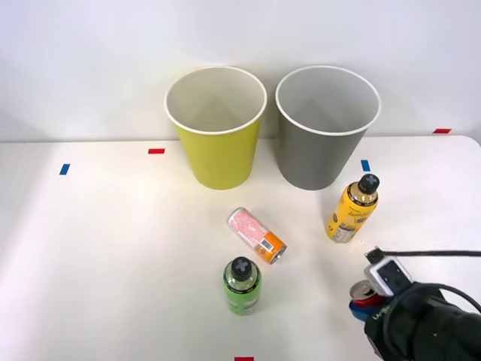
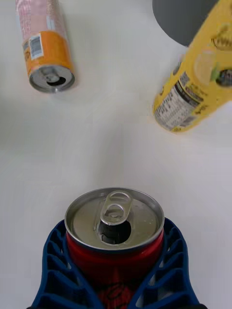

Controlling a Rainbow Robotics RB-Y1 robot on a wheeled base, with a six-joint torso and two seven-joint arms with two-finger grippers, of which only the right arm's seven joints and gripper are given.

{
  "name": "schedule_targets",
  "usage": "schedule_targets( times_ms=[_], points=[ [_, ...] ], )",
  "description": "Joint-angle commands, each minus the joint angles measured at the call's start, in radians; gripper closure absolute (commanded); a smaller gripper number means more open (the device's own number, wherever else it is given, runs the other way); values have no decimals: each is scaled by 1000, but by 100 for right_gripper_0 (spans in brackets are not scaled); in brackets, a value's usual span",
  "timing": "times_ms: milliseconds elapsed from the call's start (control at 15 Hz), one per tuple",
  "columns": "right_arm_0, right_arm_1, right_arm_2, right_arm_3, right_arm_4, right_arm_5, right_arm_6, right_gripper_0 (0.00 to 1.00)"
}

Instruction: Put cans in the gray bin, plastic bottles in the light green bin

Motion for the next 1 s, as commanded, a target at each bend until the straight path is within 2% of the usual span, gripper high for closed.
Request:
schedule_targets(
  times_ms=[67, 267, 467, 733, 1000],
  points=[
    [120, 13, -79, -5, 8, -120, 67, 100],
    [193, 6, -90, -5, 23, -360, 47, 100],
    [216, -5, -90, -5, -53, -660, 29, 100],
    [189, -16, -94, -5, -102, -847, 11, 100],
    [130, -5, -94, -5, -119, -971, -121, 100]
  ],
)
